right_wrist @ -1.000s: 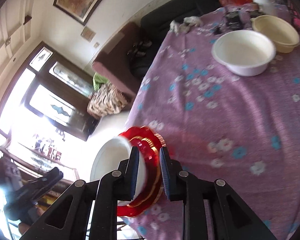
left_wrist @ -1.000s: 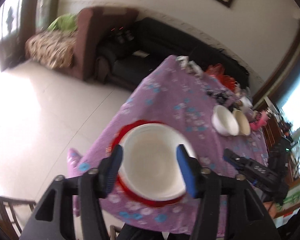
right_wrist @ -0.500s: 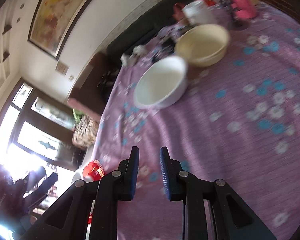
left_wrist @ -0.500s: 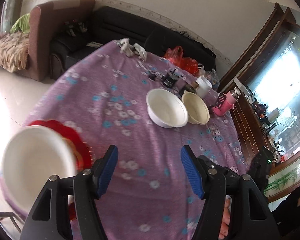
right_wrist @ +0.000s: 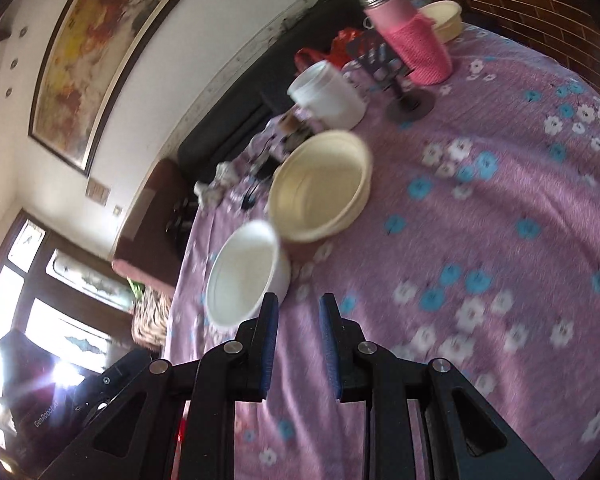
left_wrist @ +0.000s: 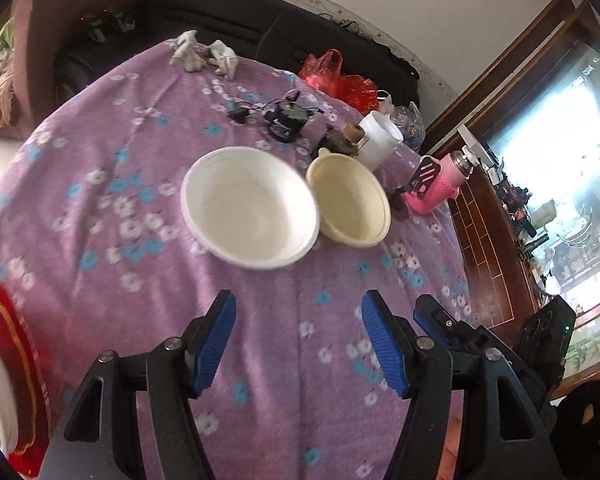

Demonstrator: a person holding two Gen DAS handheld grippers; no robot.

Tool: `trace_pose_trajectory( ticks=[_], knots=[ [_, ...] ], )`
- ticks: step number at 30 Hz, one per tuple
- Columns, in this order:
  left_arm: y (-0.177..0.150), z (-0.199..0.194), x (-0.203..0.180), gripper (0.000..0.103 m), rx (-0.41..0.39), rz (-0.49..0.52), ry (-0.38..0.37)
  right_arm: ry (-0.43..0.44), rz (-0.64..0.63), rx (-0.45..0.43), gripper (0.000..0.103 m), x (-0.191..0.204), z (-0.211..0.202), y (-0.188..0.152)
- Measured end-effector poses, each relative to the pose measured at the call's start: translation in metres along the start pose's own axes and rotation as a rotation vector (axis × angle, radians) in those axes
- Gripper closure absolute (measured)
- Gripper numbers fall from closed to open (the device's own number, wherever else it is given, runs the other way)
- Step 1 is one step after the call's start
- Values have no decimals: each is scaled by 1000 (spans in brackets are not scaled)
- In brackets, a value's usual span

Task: Organize plates and bowls
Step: 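Move the right gripper over to the beige plastic bowl, then close the right gripper on the rim of the beige bowl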

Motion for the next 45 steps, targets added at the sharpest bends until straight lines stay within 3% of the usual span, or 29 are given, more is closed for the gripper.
trace_pose_trajectory(
  ticks=[6, 11, 13, 16, 21, 28, 35, 40, 45],
  knots=[
    [17, 30, -5, 39, -3, -35, -13, -17, 40, -18, 80, -17, 16, 36],
    [15, 43, 0, 39, -15, -58, -70, -11, 86, -27, 80, -30, 30, 56],
    [14, 43, 2, 38, -47, -62, -67, -6, 96, -32, 80, -33, 34, 57],
    [19, 47, -1, 38, -18, -49, -83, -11, 105, -45, 77, -36, 39, 56],
    [45, 59, 1, 33, -11, -69, -39, -9, 155, -39, 67, -49, 51, 60],
    [91, 74, -6, 32, 0, -122, -57, -29, 171, -34, 67, -42, 61, 93],
    [117, 104, -25, 31, -18, -93, 9, -50, 189, -69, 67, -55, 63, 100],
    [118, 140, -23, 31, 40, -137, -14, -38, 205, -55, 67, -69, 69, 102],
    [112, 167, -22, 31, 123, -170, -108, -17, 205, -57, 67, -73, 75, 101]
  ],
)
Point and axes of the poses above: each gripper's, at about its wrist camera, not at the fingertips, and z roughly the way its jaws point, x to its left, y to its top, the point moved 1 cm from there along z, roughly the way its jaws point, and after that the axes turned 4 degrees about -z, right-handed, at the moved point
